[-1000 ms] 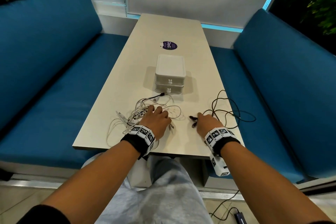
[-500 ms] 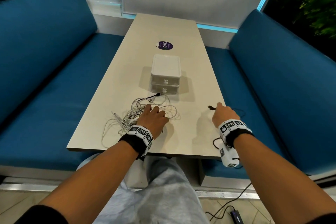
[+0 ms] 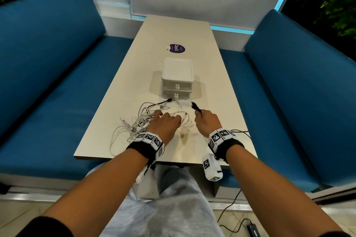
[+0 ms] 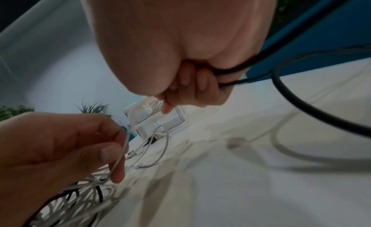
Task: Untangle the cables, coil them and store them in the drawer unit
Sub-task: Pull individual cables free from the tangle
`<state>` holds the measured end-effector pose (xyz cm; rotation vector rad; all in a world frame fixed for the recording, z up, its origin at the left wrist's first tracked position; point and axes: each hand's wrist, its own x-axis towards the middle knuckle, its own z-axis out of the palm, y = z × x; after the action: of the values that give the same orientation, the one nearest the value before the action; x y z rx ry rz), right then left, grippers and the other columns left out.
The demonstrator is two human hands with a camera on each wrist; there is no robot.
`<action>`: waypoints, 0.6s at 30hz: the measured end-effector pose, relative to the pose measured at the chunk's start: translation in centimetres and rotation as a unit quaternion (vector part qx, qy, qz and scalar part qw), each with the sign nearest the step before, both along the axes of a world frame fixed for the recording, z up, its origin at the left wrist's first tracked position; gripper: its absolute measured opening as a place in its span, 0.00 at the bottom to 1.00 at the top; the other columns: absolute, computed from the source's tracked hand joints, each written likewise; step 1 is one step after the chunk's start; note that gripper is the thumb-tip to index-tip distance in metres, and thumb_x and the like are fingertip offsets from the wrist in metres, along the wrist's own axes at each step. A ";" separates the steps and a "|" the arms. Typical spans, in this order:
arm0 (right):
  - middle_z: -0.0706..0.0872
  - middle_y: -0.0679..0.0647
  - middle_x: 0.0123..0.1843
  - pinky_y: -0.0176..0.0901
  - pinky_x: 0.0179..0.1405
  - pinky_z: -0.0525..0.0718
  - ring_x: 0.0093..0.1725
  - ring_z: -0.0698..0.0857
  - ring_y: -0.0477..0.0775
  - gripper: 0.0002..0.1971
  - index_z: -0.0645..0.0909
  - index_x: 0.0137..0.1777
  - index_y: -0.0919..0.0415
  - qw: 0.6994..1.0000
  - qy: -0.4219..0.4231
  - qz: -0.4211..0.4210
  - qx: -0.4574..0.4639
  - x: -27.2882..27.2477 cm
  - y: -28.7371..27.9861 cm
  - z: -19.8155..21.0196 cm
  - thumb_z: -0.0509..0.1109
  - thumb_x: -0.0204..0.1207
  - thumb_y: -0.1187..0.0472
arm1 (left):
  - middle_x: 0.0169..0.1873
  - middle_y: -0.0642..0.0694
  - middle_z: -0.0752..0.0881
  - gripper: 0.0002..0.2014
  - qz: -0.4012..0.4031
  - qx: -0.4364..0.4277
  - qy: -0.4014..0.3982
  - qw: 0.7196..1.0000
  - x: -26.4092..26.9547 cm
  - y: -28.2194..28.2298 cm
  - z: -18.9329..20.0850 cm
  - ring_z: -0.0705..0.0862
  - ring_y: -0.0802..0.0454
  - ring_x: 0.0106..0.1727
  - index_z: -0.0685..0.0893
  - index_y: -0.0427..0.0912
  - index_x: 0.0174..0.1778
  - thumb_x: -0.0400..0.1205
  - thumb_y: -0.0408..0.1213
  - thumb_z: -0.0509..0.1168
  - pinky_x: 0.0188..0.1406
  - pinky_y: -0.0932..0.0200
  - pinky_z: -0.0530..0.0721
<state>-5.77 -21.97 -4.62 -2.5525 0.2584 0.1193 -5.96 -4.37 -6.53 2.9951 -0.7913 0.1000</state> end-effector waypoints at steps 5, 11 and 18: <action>0.86 0.58 0.47 0.46 0.41 0.76 0.47 0.83 0.63 0.16 0.84 0.53 0.62 0.996 -0.012 -0.008 0.087 -0.2 0.3 -0.2 0.55 0.83 0.59 | 0.42 0.52 0.86 0.08 0.032 -0.078 0.025 0.996 0.5 -0.1 0.3 0.81 0.46 0.48 0.76 0.49 0.51 0.87 0.35 0.52 0.64 0.47 0.62; 0.81 0.44 0.38 0.45 0.52 0.77 0.45 0.80 0.52 0.23 0.88 0.48 0.59 0.984 -0.037 -0.001 0.177 -0.6 0.8 -0.7 0.53 0.88 0.48 | 0.44 0.53 0.86 0.14 0.019 -0.118 0.078 0.990 0.0 -0.4 1.2 0.78 0.46 0.50 0.74 0.46 0.56 0.80 0.26 0.53 0.54 0.52 0.61; 0.88 0.53 0.39 0.50 0.48 0.80 0.39 0.83 0.54 0.16 0.84 0.40 0.58 0.979 -0.036 0.060 0.189 -0.1 1.4 -1.4 0.62 0.84 0.51 | 0.43 0.56 0.86 0.07 0.041 -0.165 0.130 0.977 0.3 -1.1 -0.1 0.79 0.43 0.49 0.75 0.51 0.53 0.85 0.35 0.56 0.54 0.47 0.75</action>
<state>-5.90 -20.58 -6.05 -2.1866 0.0450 0.1101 -5.66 -5.45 -6.65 2.6526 -0.5603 -0.1429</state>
